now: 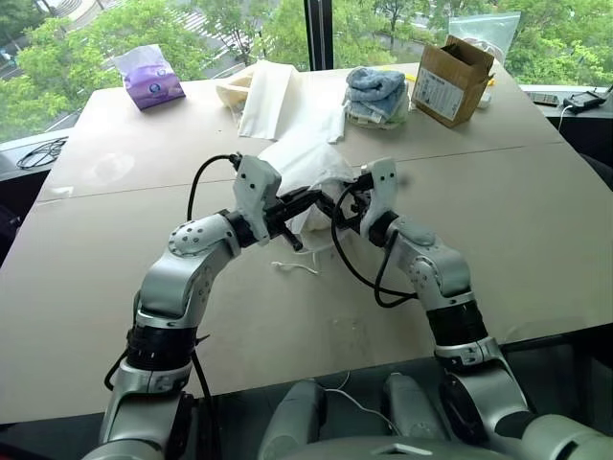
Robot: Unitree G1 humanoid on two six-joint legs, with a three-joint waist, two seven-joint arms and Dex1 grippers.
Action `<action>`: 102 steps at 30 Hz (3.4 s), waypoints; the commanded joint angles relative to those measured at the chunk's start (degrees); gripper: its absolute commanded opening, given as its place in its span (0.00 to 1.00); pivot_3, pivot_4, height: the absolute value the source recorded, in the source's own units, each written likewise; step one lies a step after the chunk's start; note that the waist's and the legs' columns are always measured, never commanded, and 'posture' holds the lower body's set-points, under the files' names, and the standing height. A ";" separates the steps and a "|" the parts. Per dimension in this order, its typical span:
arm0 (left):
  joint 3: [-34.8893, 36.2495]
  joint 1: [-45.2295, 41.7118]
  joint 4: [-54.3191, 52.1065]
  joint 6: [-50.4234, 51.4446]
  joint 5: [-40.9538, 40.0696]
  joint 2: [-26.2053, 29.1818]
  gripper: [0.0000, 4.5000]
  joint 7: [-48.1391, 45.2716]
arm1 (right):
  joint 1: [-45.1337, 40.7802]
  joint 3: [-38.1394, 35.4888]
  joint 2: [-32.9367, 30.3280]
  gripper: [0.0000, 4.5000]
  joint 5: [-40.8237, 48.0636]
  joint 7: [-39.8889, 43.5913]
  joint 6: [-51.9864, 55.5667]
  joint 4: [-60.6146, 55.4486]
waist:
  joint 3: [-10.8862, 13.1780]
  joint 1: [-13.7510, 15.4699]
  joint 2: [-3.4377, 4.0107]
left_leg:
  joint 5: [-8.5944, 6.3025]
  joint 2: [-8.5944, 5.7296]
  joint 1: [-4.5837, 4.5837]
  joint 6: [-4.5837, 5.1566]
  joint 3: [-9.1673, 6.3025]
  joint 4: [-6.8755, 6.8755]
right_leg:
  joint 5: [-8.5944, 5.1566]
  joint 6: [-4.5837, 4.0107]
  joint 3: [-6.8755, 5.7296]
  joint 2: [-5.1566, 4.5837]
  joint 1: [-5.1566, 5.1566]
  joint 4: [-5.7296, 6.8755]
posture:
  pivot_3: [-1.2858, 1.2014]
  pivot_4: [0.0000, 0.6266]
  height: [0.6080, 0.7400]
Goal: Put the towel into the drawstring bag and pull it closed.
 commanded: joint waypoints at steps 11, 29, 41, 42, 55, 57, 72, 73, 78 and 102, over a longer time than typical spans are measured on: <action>1.08 -2.83 2.60 -3.88 1.88 -0.75 0.00 0.88 | 7.36 0.56 -15.04 0.99 0.45 12.40 -7.89 -15.76 | 0.00 0.14 -0.01 | 0.00 -0.01 0.00 0.00 0.02 0.01 | 0.00 0.00 0.01 -0.01 0.05 0.00 | 0.52 0.24 1.00; 1.13 -2.79 2.67 -4.01 2.03 -0.50 0.00 0.69 | 2.79 -1.09 -8.18 0.99 -12.72 -3.76 -21.13 4.95 | -0.01 0.10 -0.03 | 0.01 -0.01 0.01 -0.01 0.08 0.07 | 0.00 0.00 0.06 0.00 0.03 0.10 | 0.52 0.24 1.00; 1.20 -2.42 2.60 -4.07 2.03 -0.42 0.00 0.76 | 4.59 -0.80 -8.89 0.99 -14.94 -4.60 -22.19 3.83 | -0.01 0.00 -0.02 | 0.01 -0.01 0.01 -0.01 0.08 0.07 | 0.00 0.00 0.06 0.00 0.03 0.12 | 0.52 0.24 1.00; 1.21 -2.44 2.65 -4.08 2.05 -0.40 0.00 0.75 | 4.88 -0.77 -8.94 0.99 -14.86 -4.42 -22.03 3.42 | -0.01 0.00 -0.02 | 0.01 -0.01 0.01 -0.01 0.08 0.08 | 0.00 0.00 0.06 0.00 0.03 0.13 | 0.52 0.24 1.00; 1.20 -2.44 2.88 -4.17 2.21 -0.53 0.00 0.76 | 4.50 -2.53 -7.87 0.99 -13.91 -5.71 -21.55 2.20 | -0.01 0.00 -0.02 | 0.01 -0.01 0.01 -0.01 0.08 0.11 | 0.00 0.00 0.06 0.00 0.02 0.19 | 0.52 0.24 1.00; 1.17 -2.44 2.89 -4.21 2.24 -0.58 0.00 0.75 | 3.70 -1.73 -7.80 0.99 -15.38 -6.47 -22.04 4.04 | -0.01 -0.03 -0.02 | 0.01 -0.01 0.01 -0.01 0.08 0.11 | 0.00 0.00 0.07 0.00 0.01 0.21 | 0.52 0.24 1.00; 1.31 -1.85 2.29 -4.23 2.37 -0.62 0.00 1.13 | -6.53 -5.41 -2.51 0.99 -21.59 -22.90 -32.48 22.96 | -0.01 -0.11 -0.02 | 0.06 -0.02 0.07 -0.08 0.12 0.14 | 0.00 0.00 0.12 0.01 -0.03 0.43 | 0.52 0.24 1.00; 1.39 -1.81 2.27 -4.24 2.37 -0.57 0.00 1.15 | -6.54 -6.05 -2.58 0.99 -21.79 -24.33 -33.02 23.42 | -0.01 -0.06 -0.02 | 0.06 -0.02 0.07 -0.08 0.12 0.15 | 0.00 0.00 0.13 0.01 -0.03 0.43 | 0.52 0.24 1.00; 1.48 -1.48 2.31 -4.36 2.41 -0.56 0.00 1.23 | -5.28 -9.17 -4.26 0.99 -23.56 -30.74 -35.64 22.62 | -0.02 -0.19 -0.02 | 0.06 -0.02 0.07 -0.08 0.12 0.15 | 0.00 0.00 0.13 0.01 -0.04 0.45 | 0.52 0.24 1.00; 0.50 -2.67 5.10 -6.25 3.08 -1.62 0.00 0.62 | 4.73 -3.90 -9.48 0.22 -17.24 -9.39 -27.30 2.06 | -0.02 -0.13 -0.02 | 0.07 0.00 0.09 -0.08 0.35 0.19 | 0.00 0.00 0.40 0.04 -0.21 0.73 | 0.52 0.24 1.00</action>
